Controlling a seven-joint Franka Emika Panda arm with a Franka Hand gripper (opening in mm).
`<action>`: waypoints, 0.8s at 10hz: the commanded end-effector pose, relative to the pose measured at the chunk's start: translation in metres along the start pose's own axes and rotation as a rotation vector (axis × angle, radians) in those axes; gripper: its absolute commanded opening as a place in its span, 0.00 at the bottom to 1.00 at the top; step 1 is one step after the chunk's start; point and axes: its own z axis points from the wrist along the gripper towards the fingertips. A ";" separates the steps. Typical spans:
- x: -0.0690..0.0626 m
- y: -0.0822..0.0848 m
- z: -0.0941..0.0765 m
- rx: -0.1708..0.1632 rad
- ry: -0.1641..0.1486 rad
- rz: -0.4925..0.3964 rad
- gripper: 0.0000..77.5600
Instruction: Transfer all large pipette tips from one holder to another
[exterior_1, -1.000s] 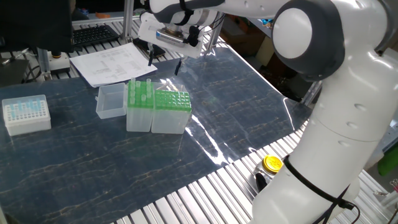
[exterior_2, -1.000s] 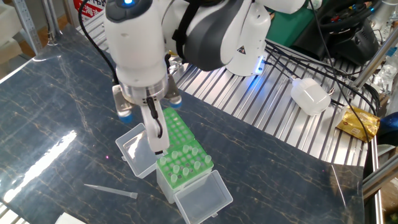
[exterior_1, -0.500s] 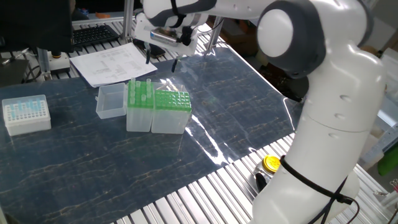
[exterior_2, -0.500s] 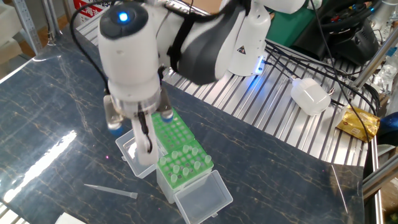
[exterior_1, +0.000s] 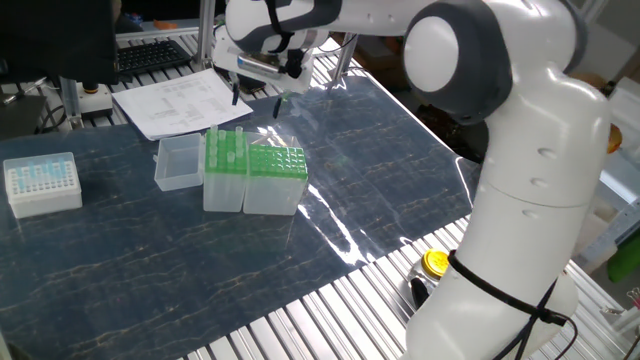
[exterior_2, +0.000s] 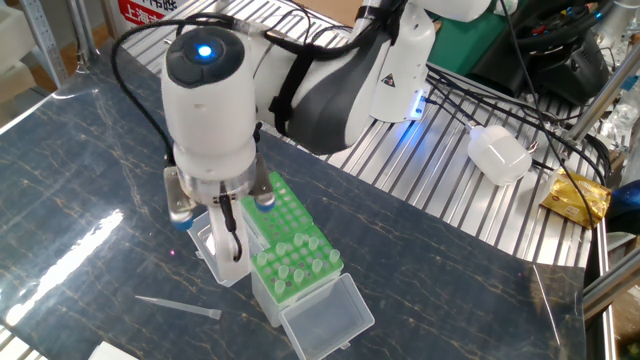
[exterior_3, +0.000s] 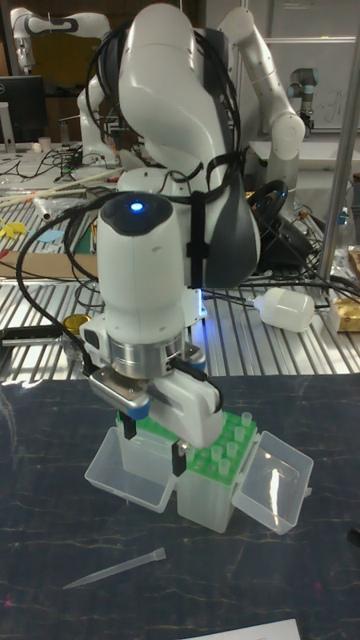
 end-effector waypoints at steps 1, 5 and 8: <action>-0.033 0.024 0.030 -0.014 -0.027 0.016 1.00; -0.046 0.035 0.052 -0.023 -0.050 0.037 1.00; -0.054 0.037 0.062 -0.026 -0.047 0.043 1.00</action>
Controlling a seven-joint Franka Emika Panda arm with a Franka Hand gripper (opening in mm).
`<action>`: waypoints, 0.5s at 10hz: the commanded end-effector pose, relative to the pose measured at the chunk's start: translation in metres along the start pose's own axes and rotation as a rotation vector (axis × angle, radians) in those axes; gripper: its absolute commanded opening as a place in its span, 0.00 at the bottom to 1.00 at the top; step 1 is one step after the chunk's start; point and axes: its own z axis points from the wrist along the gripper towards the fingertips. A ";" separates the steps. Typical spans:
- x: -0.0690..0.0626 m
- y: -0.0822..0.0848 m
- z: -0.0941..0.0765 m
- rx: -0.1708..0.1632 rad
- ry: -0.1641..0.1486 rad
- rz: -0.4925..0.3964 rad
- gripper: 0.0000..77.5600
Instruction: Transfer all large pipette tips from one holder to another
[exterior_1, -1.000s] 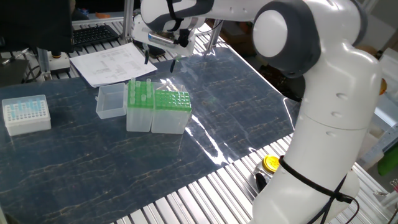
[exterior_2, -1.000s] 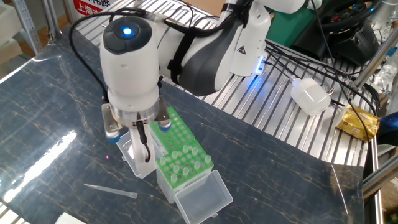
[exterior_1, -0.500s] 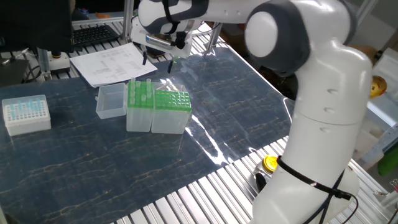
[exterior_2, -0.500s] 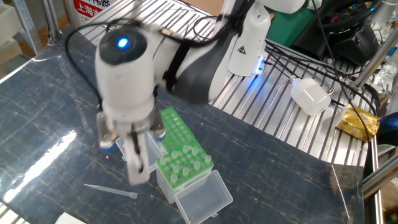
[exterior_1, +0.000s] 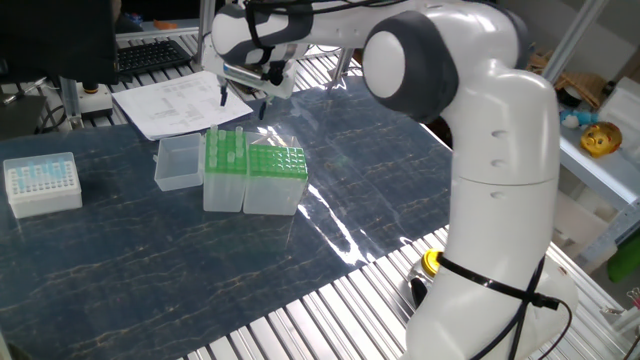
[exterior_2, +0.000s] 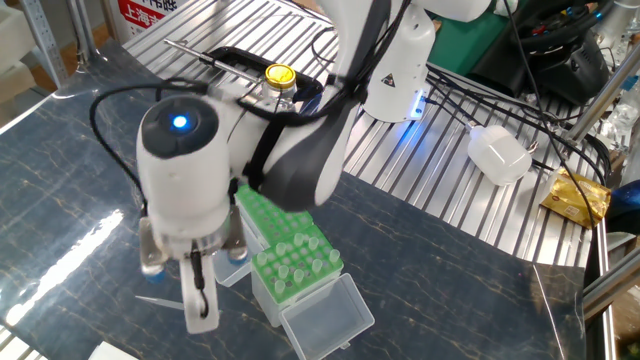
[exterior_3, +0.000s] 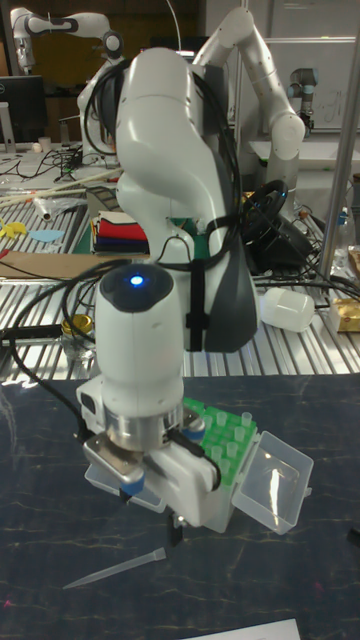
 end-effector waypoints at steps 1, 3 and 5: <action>-0.009 0.004 0.012 -0.007 -0.005 0.017 1.00; -0.009 0.008 0.017 -0.007 -0.006 0.028 1.00; -0.010 0.011 0.027 -0.007 -0.010 0.042 1.00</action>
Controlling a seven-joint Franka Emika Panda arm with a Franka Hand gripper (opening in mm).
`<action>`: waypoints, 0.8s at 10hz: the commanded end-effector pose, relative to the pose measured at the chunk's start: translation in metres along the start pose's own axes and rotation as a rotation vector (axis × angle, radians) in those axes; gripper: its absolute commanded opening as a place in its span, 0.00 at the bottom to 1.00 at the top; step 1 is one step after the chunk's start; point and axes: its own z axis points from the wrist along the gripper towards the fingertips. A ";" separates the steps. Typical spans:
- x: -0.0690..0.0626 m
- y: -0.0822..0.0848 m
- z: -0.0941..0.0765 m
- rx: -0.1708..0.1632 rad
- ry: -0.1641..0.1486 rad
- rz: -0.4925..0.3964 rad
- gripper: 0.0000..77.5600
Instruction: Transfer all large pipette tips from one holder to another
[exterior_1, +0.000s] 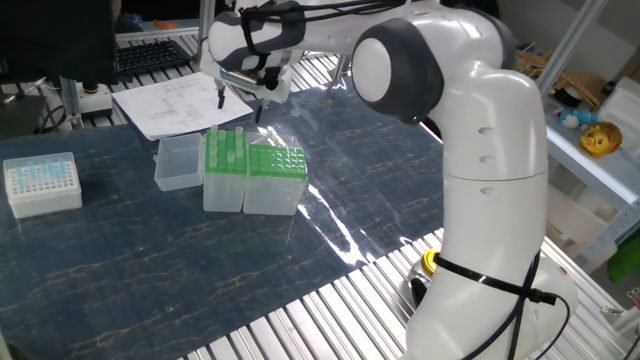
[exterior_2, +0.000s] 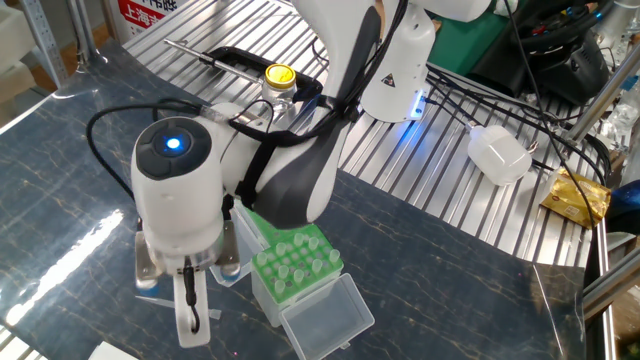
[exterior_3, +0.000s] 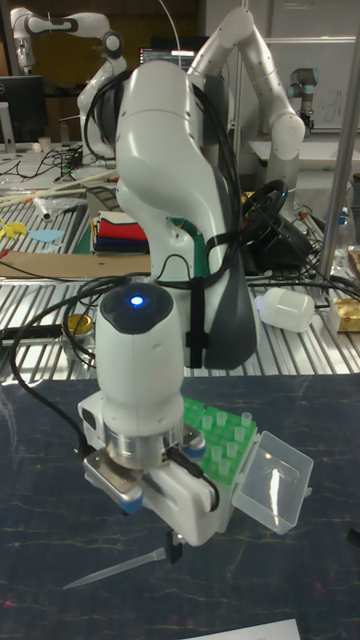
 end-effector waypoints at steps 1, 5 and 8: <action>-0.002 0.003 0.012 -0.004 -0.004 0.013 1.00; 0.003 0.000 0.027 -0.003 -0.003 -0.051 1.00; 0.003 -0.007 0.043 -0.001 -0.005 -0.172 1.00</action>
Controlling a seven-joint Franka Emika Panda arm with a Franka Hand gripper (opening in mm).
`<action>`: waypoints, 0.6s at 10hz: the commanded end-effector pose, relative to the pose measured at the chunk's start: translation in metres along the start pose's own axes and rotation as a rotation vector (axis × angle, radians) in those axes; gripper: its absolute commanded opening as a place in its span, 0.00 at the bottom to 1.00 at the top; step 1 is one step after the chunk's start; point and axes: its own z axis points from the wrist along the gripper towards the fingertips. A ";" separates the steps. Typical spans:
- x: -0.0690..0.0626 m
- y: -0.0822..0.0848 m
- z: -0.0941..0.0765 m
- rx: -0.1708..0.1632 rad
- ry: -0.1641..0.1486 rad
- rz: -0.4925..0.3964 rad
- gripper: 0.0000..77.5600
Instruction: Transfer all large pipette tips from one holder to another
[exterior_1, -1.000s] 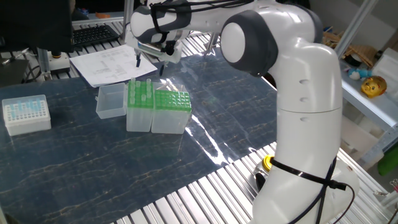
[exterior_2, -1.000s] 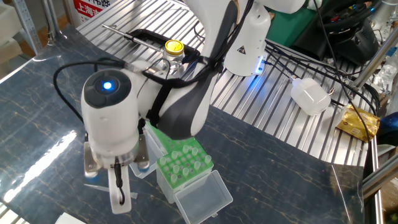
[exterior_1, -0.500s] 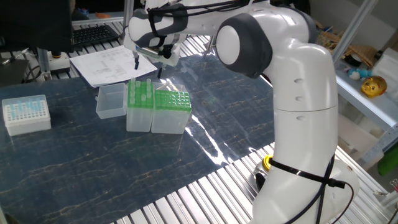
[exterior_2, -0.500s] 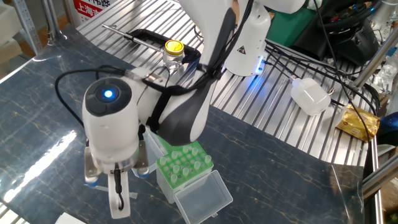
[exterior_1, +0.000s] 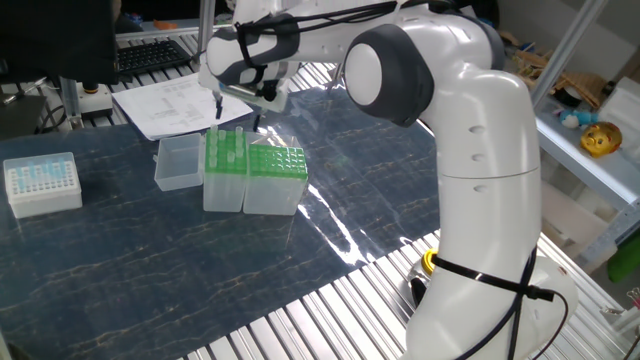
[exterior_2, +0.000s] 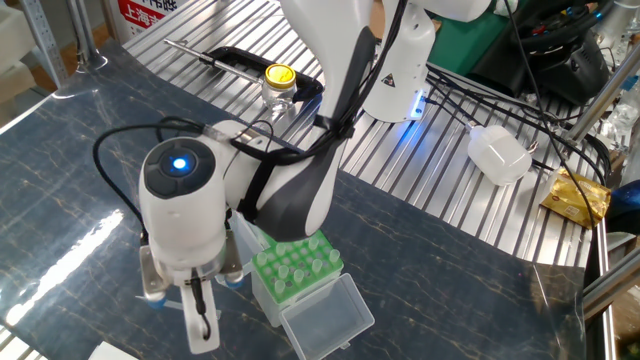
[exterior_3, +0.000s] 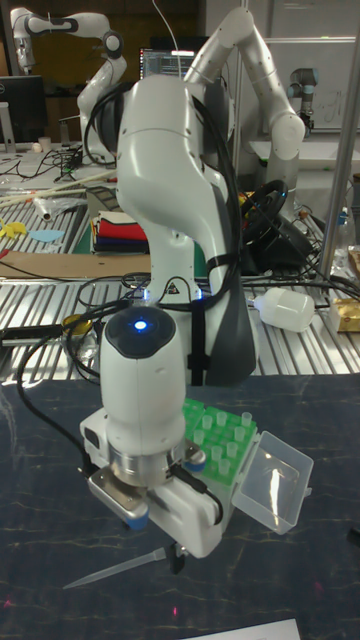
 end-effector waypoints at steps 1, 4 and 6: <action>0.001 -0.008 0.018 0.000 -0.004 -0.134 1.00; 0.007 -0.012 0.029 0.013 0.009 -0.135 1.00; 0.011 -0.014 0.037 0.016 0.013 -0.119 1.00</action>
